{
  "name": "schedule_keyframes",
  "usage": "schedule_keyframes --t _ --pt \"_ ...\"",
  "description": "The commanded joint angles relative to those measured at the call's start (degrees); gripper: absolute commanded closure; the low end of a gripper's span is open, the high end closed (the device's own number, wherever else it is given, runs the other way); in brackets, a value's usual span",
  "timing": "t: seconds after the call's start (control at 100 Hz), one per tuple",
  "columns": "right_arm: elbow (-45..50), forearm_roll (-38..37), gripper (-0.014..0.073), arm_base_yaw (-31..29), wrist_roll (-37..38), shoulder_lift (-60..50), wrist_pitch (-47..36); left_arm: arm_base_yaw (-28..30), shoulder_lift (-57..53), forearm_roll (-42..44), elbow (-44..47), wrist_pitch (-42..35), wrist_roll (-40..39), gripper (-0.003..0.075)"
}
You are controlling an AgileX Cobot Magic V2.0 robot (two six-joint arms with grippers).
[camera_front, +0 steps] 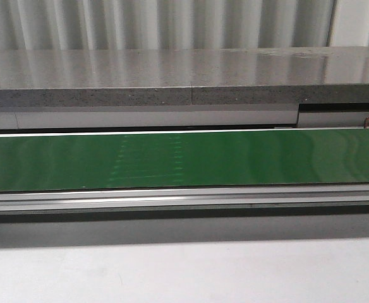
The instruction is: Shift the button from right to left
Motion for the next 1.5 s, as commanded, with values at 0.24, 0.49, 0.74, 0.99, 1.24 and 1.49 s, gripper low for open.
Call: schedule_keyframes --t 0.24,0.49,0.74,0.99,1.24,1.49 --pt "-1.18 -0.44 0.0659 0.19 -0.16 -1.06 -4.52 0.11 -1.79 -0.38 2.2 -4.43 -0.43 0.0741" --pt "-1.18 -0.44 0.0659 0.19 -0.16 -1.06 -4.52 0.11 -1.79 -0.38 2.2 -4.43 -0.43 0.0741" --pt "-1.18 -0.44 0.0659 0.19 -0.16 -1.06 -4.52 0.11 -1.79 -0.38 2.2 -4.43 -0.43 0.0741" --pt "-6.56 -0.44 0.0659 0.19 -0.16 0.11 -0.16 0.11 -1.79 -0.38 2.2 -4.43 -0.43 0.0741" --pt "-18.38 -0.44 0.0659 0.19 -0.16 8.33 9.32 0.11 -1.79 -0.38 2.2 -4.43 -0.43 0.0741" --pt "-29.56 -0.44 0.0659 0.19 -0.16 20.81 20.51 0.11 -1.79 -0.38 2.2 -4.43 -0.43 0.0741"
